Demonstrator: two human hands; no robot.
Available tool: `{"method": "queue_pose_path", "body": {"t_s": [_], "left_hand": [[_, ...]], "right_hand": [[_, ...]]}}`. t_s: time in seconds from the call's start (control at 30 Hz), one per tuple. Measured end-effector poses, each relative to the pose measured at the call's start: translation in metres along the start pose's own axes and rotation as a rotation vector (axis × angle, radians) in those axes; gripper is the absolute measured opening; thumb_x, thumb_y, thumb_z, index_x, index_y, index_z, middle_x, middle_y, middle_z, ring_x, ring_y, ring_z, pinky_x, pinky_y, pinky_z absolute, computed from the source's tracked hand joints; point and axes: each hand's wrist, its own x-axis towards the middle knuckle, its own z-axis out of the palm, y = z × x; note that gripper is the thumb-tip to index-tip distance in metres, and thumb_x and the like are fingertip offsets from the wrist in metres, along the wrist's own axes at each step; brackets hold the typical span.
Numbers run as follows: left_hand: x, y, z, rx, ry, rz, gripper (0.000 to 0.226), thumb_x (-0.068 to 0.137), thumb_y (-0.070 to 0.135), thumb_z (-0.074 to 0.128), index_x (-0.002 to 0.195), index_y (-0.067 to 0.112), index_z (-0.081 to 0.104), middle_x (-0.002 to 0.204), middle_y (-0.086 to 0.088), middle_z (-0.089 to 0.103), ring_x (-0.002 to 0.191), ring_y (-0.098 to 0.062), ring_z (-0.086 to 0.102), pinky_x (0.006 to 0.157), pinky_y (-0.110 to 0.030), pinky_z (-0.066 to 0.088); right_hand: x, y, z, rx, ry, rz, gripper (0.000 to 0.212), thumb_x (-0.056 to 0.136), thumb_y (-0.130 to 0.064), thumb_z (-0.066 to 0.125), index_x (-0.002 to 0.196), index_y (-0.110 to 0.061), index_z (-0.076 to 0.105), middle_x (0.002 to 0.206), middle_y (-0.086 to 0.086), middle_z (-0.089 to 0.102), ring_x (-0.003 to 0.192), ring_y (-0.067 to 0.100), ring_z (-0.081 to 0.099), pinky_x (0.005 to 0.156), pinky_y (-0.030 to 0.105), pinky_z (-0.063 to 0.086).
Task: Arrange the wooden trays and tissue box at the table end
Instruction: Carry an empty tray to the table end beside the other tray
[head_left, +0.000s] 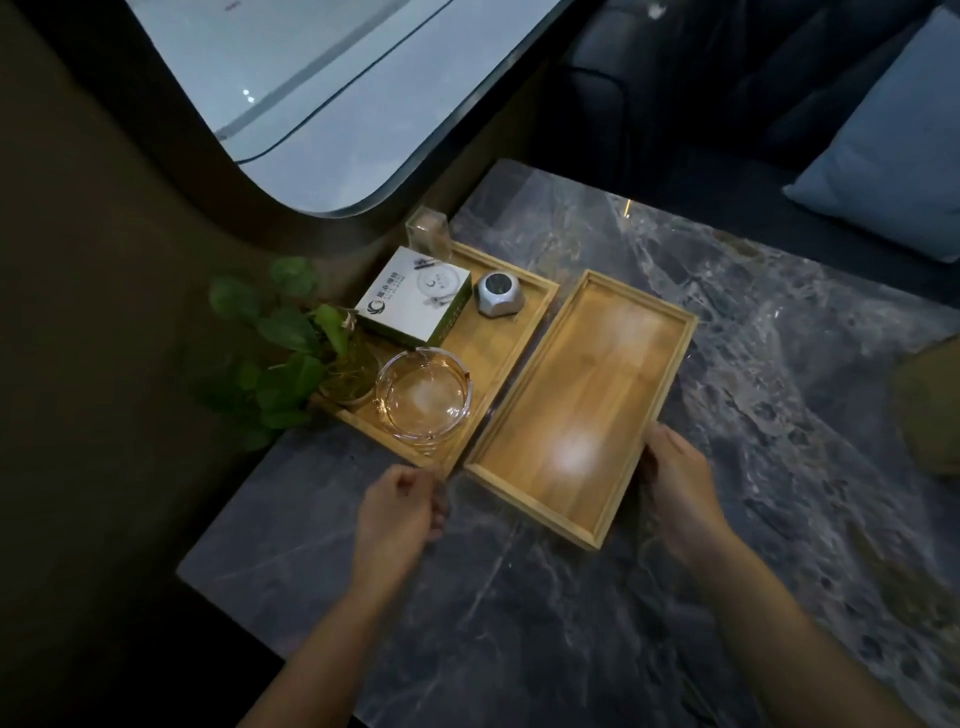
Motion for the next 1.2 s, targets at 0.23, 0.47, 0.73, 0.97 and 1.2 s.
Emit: {"method": "queue_pose_path", "body": {"t_s": [0.23, 0.47, 0.73, 0.97, 1.2], "left_hand": [[-0.02, -0.013, 0.021, -0.452, -0.346, -0.327, 0.04, 0.081, 0.034, 0.066, 0.112, 0.013, 0.053, 0.107, -0.017, 0.065, 0.09, -0.028, 0.07, 0.072, -0.038, 0.061], [-0.019, 0.002, 0.043, -0.649, -0.302, -0.345, 0.055, 0.08, 0.025, 0.068, 0.129, 0.022, 0.044, 0.12, -0.009, 0.061, 0.104, -0.027, 0.064, 0.077, -0.048, 0.059], [-0.02, 0.0, 0.04, -0.751, -0.22, -0.357, 0.026, 0.082, 0.011, 0.065, 0.107, 0.016, 0.059, 0.113, -0.009, 0.067, 0.095, -0.021, 0.069, 0.06, -0.037, 0.061], [-0.014, -0.007, 0.031, -0.688, -0.171, -0.294, 0.035, 0.082, 0.007, 0.065, 0.105, 0.03, 0.054, 0.121, -0.007, 0.06, 0.104, -0.026, 0.064, 0.069, -0.044, 0.061], [-0.014, -0.004, 0.034, -0.679, -0.174, -0.355, 0.03, 0.084, 0.01, 0.062, 0.114, 0.007, 0.062, 0.116, -0.012, 0.067, 0.105, -0.028, 0.065, 0.076, -0.047, 0.06]], "right_hand": [[0.063, -0.063, -0.016, 0.008, 0.078, -0.123, 0.021, 0.089, -0.033, 0.051, 0.083, -0.019, 0.064, 0.084, 0.002, 0.067, 0.084, 0.02, 0.063, 0.077, 0.033, 0.052], [0.095, -0.092, -0.015, -0.059, 0.061, -0.112, 0.024, 0.094, -0.034, 0.044, 0.083, -0.021, 0.061, 0.067, -0.001, 0.071, 0.061, 0.014, 0.067, 0.045, 0.022, 0.053], [0.104, -0.086, -0.009, -0.112, 0.042, -0.093, 0.021, 0.096, -0.025, 0.04, 0.103, -0.016, 0.057, 0.097, 0.006, 0.063, 0.088, 0.02, 0.062, 0.074, 0.036, 0.054], [0.099, -0.082, 0.005, -0.093, 0.022, -0.103, 0.02, 0.095, -0.02, 0.038, 0.085, -0.022, 0.056, 0.083, -0.001, 0.06, 0.078, 0.014, 0.059, 0.065, 0.03, 0.05], [0.102, -0.08, 0.003, -0.088, 0.014, -0.112, 0.019, 0.095, -0.023, 0.038, 0.094, -0.022, 0.057, 0.087, -0.001, 0.062, 0.082, 0.014, 0.061, 0.071, 0.032, 0.052]]}}
